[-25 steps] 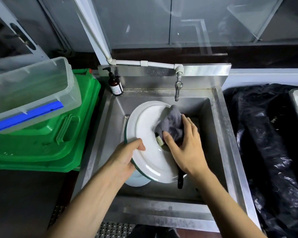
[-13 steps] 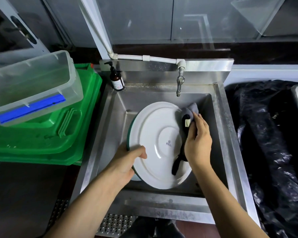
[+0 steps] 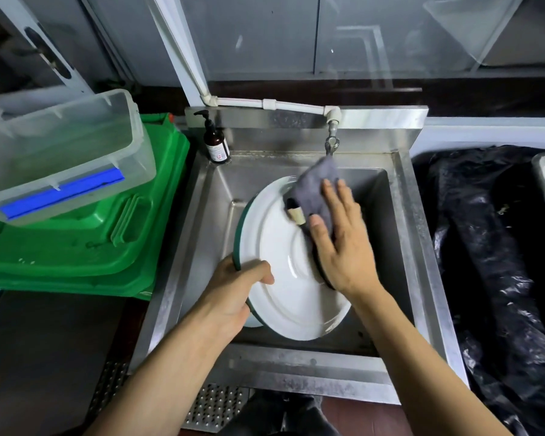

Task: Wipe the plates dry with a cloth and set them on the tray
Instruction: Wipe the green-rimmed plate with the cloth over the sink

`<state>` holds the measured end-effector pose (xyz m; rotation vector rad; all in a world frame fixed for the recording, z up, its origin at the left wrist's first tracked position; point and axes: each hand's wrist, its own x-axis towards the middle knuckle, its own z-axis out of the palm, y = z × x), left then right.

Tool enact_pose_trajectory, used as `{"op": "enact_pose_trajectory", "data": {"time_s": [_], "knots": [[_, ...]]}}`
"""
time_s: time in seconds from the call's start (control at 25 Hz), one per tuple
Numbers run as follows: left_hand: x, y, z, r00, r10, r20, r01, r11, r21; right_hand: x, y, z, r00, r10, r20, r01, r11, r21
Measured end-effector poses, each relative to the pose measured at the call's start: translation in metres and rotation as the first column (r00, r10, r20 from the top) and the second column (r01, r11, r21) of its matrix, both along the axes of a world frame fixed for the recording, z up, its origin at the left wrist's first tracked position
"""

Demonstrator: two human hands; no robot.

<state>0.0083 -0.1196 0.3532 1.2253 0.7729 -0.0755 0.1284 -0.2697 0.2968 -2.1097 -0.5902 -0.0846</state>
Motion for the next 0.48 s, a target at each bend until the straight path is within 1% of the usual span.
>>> {"op": "enact_pose_trajectory", "data": {"time_s": [0.04, 0.08, 0.12, 0.16, 0.24, 0.28, 0.36, 0.4, 0.44, 0.48], "knots": [[-0.001, 0.001, 0.001, 1.0, -0.012, 0.005, 0.012, 1.0, -0.003, 0.003, -0.006, -0.006, 0.989, -0.09, -0.116, 0.09, 0.996, 0.0], [-0.001, 0.002, 0.001, 0.999, -0.033, 0.009, 0.033, 0.999, 0.001, 0.003, -0.008, -0.011, 0.967, -0.139, -0.213, 0.146, 0.989, 0.017], [0.0, 0.002, 0.001, 0.999, -0.049, 0.009, 0.049, 0.999, 0.008, 0.0, -0.006, -0.013, 0.953, -0.154, -0.261, 0.171, 0.985, 0.04], [0.001, 0.001, 0.0, 0.999, -0.054, 0.004, 0.054, 0.998, 0.017, -0.006, -0.003, -0.014, 0.956, -0.152, -0.253, 0.174, 0.982, 0.066], [0.005, -0.003, 0.002, 0.999, -0.033, -0.011, 0.033, 0.999, 0.034, -0.02, 0.01, -0.008, 0.988, -0.089, -0.123, 0.105, 0.986, 0.129], [0.007, -0.005, 0.004, 1.0, -0.013, -0.008, 0.013, 0.999, 0.037, -0.027, 0.016, -0.003, 0.999, -0.021, -0.043, 0.027, 0.988, 0.15], [0.01, -0.008, 0.006, 1.0, 0.022, 0.013, -0.023, 0.999, 0.039, -0.038, 0.022, 0.002, 0.985, 0.156, 0.079, -0.167, 0.973, 0.158], [0.01, -0.008, 0.006, 0.999, 0.031, 0.024, -0.032, 0.999, 0.029, -0.04, 0.022, 0.002, 0.969, 0.216, 0.116, -0.233, 0.96, 0.154], [0.01, -0.008, 0.006, 0.999, 0.032, 0.035, -0.033, 0.999, 0.021, -0.037, 0.019, 0.001, 0.966, 0.227, 0.12, -0.244, 0.958, 0.153], [0.01, -0.008, 0.006, 0.999, 0.028, 0.04, -0.028, 1.0, 0.014, -0.033, 0.014, -0.002, 0.979, 0.184, 0.083, -0.195, 0.967, 0.162]]}}
